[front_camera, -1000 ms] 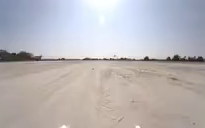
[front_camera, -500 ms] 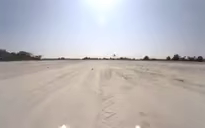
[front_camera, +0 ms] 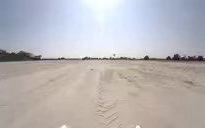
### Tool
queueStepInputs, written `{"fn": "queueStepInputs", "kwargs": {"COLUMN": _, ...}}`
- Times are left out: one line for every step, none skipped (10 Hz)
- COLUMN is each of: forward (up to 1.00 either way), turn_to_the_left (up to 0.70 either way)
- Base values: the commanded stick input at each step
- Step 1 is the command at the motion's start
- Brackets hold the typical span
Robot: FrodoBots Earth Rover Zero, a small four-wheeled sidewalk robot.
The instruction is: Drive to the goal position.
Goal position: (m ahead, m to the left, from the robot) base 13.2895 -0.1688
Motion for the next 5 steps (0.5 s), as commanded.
{"fn": "queueStepInputs", "kwargs": {"forward": 0.7, "turn_to_the_left": 0.35}}
{"fn": "queueStepInputs", "kwargs": {"forward": 0.7, "turn_to_the_left": 0.35}}
{"fn": "queueStepInputs", "kwargs": {"forward": 0.7, "turn_to_the_left": 0.34}}
{"fn": "queueStepInputs", "kwargs": {"forward": 0.7, "turn_to_the_left": 0.17}}
{"fn": "queueStepInputs", "kwargs": {"forward": 0.7, "turn_to_the_left": 0.0}}
